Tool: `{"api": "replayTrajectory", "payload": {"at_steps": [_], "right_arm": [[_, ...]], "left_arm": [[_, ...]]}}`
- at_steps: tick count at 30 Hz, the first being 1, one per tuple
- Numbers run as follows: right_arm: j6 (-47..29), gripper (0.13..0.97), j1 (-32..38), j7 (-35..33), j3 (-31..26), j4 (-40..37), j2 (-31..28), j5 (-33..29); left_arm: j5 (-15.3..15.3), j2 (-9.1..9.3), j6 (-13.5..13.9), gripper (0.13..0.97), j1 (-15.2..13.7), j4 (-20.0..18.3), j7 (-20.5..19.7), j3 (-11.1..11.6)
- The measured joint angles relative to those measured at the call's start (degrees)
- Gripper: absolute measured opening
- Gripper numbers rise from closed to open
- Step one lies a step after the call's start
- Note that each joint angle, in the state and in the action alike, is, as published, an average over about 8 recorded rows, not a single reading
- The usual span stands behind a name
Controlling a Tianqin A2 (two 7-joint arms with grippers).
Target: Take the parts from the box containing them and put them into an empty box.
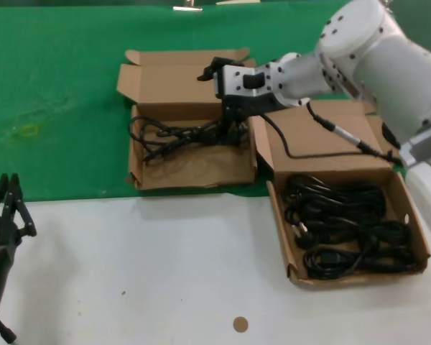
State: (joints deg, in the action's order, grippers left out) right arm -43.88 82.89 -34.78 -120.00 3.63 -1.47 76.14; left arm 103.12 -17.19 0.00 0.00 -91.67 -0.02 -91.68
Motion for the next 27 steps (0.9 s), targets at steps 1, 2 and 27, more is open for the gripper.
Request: {"api": "replayTrajectory", "payload": {"at_steps": [1, 2, 27], "right_arm": [[0.3, 0.637, -0.6, 0.3, 0.2, 0.7, -0.1, 0.2], [0.7, 0.664, -1.4, 0.6, 0.5, 1.5, -0.3, 0.5], [14.9, 0.957, -28.3, 11.9, 9.6, 30.0, -5.4, 9.2]], "left_arm": [[0.0, 0.00, 0.0, 0.161, 0.0, 0.0, 0.0, 0.0], [0.0, 0.00, 0.0, 0.170, 0.0, 0.0, 0.0, 0.0], [0.0, 0.00, 0.0, 0.529, 0.0, 0.0, 0.0, 0.0]]}}
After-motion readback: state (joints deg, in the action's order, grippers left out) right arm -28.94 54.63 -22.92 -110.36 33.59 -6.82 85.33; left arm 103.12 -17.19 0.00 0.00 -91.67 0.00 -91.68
